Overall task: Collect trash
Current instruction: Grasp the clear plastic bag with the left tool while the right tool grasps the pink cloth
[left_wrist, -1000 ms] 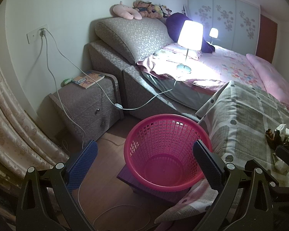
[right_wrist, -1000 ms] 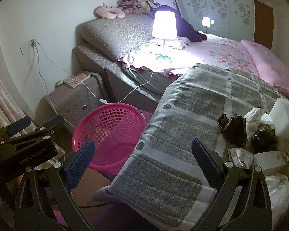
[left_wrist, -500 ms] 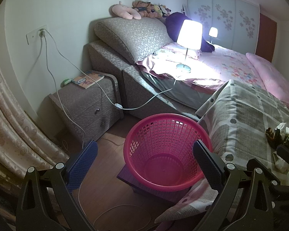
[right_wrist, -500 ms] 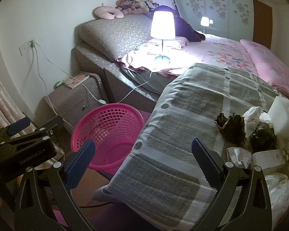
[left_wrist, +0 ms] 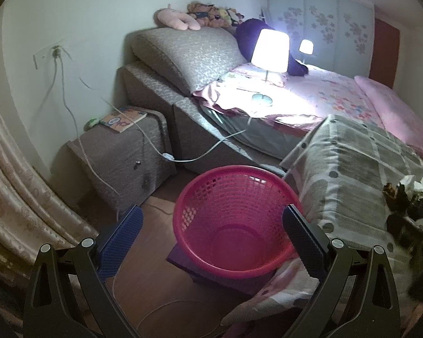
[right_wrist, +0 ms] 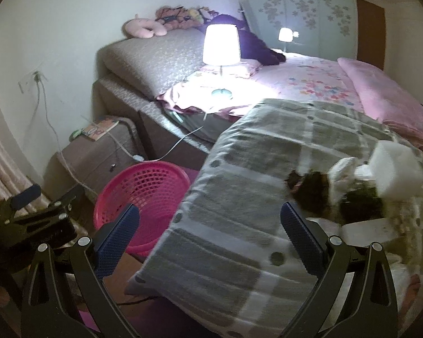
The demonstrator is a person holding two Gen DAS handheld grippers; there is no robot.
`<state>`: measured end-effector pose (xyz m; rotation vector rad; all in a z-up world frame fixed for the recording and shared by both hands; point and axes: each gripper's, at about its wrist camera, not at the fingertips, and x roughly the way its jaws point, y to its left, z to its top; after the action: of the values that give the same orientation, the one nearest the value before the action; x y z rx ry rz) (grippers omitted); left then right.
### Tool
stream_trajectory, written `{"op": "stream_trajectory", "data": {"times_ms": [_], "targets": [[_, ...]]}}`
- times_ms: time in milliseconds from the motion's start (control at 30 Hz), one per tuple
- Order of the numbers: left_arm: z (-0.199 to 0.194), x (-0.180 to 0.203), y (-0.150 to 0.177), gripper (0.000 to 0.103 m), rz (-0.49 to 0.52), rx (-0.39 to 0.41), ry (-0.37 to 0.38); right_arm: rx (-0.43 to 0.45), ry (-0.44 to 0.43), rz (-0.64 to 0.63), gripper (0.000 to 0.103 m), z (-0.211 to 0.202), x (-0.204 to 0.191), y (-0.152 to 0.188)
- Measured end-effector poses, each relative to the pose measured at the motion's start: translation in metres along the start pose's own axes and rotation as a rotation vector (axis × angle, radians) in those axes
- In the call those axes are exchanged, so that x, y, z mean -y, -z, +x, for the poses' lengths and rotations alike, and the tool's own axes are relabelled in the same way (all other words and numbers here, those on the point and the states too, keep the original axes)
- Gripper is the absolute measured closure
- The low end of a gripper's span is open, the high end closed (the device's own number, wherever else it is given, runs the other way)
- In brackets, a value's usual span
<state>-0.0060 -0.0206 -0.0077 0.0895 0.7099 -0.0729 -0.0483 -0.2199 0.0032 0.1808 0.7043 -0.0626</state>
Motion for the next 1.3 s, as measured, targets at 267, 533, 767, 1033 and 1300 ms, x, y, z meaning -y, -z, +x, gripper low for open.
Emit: {"op": "stream_trajectory", "data": {"times_ms": [267,533,767,1033,1300], "targets": [[-0.005,0.034,0.011,0.008,0.103,-0.019,0.102,0.055,0.111,0.088,0.006,-0.041,0.062,-0.004],[-0.026,0.093,0.026,0.008,0.264,-0.031,0.283,0.095,0.273,0.195,0.006,-0.088,0.139,0.011],[-0.052,0.158,0.036,0.008,0.399,-0.039,0.506,0.068,0.362,0.286,0.006,-0.109,0.186,0.043],[-0.073,0.233,0.057,0.008,0.562,-0.053,0.686,0.047,0.413,0.374,0.006,-0.122,0.223,0.071],[-0.048,0.273,0.069,0.009,0.610,-0.136,0.686,0.041,0.372,0.417,0.006,-0.125,0.236,0.092]]}}
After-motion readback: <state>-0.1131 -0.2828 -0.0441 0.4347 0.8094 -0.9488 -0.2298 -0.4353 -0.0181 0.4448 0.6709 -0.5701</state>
